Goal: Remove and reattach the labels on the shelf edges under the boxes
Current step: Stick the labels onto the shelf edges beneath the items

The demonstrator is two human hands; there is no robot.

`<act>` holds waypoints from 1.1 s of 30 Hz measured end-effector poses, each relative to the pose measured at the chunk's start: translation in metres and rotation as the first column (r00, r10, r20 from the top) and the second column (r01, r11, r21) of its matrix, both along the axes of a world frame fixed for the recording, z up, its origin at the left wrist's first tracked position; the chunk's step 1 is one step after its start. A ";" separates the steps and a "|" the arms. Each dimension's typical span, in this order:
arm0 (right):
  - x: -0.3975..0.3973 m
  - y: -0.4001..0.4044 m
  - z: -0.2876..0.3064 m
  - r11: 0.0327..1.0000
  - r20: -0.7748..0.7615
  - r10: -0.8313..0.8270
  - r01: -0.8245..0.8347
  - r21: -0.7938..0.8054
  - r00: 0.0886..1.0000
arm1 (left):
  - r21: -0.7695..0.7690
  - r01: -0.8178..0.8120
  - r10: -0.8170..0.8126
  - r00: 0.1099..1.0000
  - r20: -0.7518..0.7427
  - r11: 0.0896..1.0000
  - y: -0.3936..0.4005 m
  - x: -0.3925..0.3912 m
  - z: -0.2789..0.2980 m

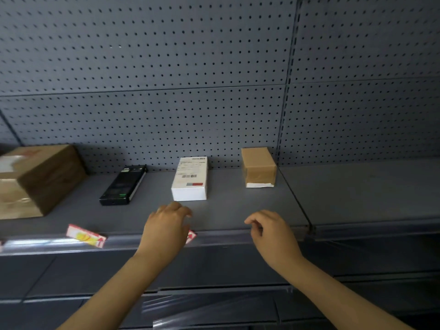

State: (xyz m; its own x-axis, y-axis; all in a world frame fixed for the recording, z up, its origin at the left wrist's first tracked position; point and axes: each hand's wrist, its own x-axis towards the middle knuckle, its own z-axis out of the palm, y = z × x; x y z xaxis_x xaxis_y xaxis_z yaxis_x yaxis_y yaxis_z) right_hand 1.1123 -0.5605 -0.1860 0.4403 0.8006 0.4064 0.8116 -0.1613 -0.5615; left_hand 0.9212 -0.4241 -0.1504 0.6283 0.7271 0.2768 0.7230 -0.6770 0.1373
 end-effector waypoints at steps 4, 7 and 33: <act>-0.058 0.030 -0.004 0.999 0.018 0.031 -0.030 -0.026 0.999 | -0.046 0.023 -0.022 1.000 0.019 0.999 0.028 -0.032 0.002; -0.088 0.049 -0.009 0.999 -0.018 0.011 -0.012 -0.044 1.000 | -0.090 0.040 -0.038 0.999 0.022 0.995 0.041 -0.043 0.002; -0.115 0.098 -0.013 0.962 0.288 0.036 0.045 -0.271 0.957 | -0.333 0.106 -0.043 0.981 0.192 0.937 0.053 -0.051 -0.027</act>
